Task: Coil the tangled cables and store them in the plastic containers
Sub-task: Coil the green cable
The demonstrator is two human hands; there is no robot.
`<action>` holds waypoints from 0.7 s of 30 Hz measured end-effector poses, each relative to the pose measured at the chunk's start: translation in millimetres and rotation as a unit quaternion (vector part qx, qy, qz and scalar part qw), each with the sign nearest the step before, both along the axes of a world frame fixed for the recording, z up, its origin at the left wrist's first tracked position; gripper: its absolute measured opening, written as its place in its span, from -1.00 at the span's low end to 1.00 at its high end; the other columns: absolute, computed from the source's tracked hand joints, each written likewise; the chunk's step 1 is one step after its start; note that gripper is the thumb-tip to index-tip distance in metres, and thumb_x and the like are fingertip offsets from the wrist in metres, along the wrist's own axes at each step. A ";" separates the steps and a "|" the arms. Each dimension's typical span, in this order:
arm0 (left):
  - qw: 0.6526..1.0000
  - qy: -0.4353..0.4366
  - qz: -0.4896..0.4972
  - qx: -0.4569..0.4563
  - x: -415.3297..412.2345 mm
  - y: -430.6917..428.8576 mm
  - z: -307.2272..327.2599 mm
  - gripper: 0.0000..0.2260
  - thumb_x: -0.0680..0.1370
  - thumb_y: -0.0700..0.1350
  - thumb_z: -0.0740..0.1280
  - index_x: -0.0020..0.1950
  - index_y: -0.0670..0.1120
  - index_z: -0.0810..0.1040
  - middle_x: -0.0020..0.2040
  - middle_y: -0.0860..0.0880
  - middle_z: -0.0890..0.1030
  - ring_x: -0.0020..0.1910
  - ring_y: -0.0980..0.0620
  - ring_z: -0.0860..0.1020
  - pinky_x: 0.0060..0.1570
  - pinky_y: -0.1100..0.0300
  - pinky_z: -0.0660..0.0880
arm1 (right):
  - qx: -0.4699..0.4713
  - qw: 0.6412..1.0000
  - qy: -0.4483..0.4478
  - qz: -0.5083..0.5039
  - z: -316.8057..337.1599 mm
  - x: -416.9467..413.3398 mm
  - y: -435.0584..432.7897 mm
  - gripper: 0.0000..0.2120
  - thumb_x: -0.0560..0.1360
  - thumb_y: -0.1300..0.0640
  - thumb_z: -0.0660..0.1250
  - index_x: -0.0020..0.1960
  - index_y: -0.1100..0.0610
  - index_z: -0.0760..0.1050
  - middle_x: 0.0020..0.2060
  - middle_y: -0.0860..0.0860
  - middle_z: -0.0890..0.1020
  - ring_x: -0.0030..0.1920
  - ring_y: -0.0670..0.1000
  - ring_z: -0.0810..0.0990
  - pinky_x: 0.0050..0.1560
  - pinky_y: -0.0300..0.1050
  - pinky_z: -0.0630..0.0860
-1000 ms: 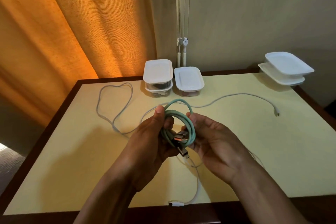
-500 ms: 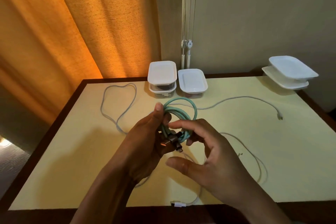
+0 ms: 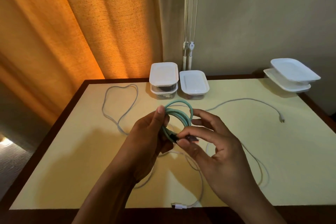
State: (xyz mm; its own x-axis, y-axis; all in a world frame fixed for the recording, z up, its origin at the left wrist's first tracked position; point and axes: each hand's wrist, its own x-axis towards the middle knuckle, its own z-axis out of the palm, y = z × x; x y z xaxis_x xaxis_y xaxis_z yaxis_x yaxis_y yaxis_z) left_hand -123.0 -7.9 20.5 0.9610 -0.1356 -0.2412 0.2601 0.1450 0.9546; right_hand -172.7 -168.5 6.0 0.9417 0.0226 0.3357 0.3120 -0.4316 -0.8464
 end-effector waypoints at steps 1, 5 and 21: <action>1.000 -0.003 0.010 -0.001 1.3 1.0 -0.8 -0.60 0.58 0.20 0.19 -0.09 -0.16 0.42 -0.15 -0.22 0.32 -0.16 -0.15 0.27 -0.24 0.08 0.38 | 0.023 1.000 -0.014 -0.012 2.4 0.2 -0.2 -0.88 0.51 -0.18 0.41 -0.04 -0.20 0.68 0.37 -0.21 0.49 0.37 -0.12 0.49 0.23 -0.18 0.49; 0.996 0.011 0.066 -0.050 8.6 9.8 -1.2 -0.65 0.68 0.10 0.16 -0.10 -0.15 0.45 -0.22 -0.13 0.29 -0.08 -0.14 0.30 -0.27 0.11 0.33 | 0.257 0.966 -0.022 -0.006 10.7 3.0 -10.4 -0.85 0.54 -0.04 0.38 -0.06 -0.03 0.71 0.07 0.02 0.72 0.18 0.04 0.66 0.25 -0.06 0.53; 0.993 -0.046 0.075 -0.079 5.0 1.7 -13.8 -0.80 0.66 -0.20 0.26 0.19 -0.26 0.60 -0.01 -0.21 0.71 -0.04 -0.10 0.69 -0.19 0.16 0.61 | 0.127 0.989 0.027 0.070 4.5 1.0 -24.1 -0.73 0.57 -0.06 0.36 0.19 0.02 0.67 -0.06 0.08 0.70 0.01 0.12 0.69 0.04 -0.17 0.59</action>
